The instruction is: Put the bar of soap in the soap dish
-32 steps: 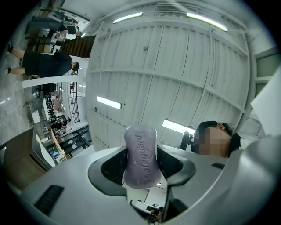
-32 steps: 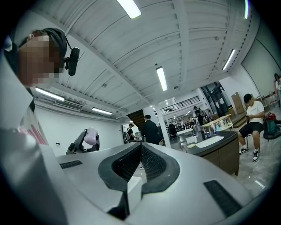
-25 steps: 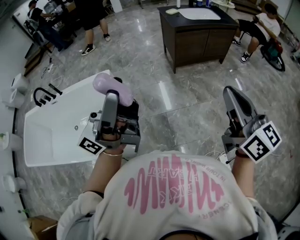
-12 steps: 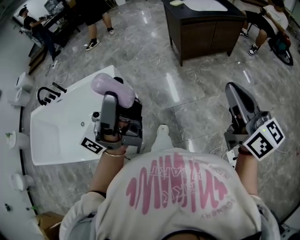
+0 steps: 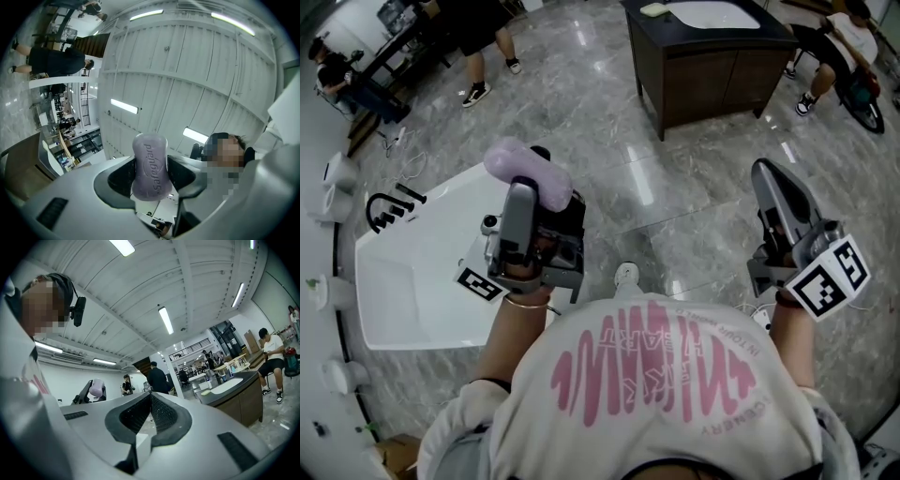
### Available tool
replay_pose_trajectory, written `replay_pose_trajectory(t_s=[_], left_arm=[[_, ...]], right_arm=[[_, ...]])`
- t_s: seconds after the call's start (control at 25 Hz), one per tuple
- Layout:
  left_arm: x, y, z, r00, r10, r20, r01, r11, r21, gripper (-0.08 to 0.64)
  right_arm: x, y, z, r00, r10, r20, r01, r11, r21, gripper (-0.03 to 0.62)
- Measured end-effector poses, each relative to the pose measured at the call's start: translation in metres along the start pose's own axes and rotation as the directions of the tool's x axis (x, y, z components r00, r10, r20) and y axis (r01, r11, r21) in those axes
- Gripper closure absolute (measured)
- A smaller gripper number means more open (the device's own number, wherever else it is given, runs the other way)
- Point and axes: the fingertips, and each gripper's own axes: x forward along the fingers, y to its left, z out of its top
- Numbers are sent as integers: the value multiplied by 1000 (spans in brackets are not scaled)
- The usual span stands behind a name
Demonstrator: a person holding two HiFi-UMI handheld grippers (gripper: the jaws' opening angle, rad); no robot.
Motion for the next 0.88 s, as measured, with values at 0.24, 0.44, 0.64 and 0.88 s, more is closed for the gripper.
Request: replay_pose_trajectory(t_s=[0.24, 0.44, 0.64, 0.88], left_arm=[[17, 50, 43, 1000, -19, 11, 19, 1000, 1, 347], [28, 81, 63, 999, -34, -4, 34, 999, 4, 347], [32, 104, 86, 998, -48, -30, 48, 999, 18, 347], [48, 142, 119, 998, -47, -34, 47, 999, -3, 347]], right_arm=[[63, -9, 17, 1000, 1, 6, -1, 999, -33, 575], [97, -23, 18, 1000, -1, 1, 1, 1000, -30, 575], [133, -27, 22, 1000, -8, 10, 8, 999, -40, 575], [181, -33, 28, 1000, -20, -5, 20, 999, -44, 575]])
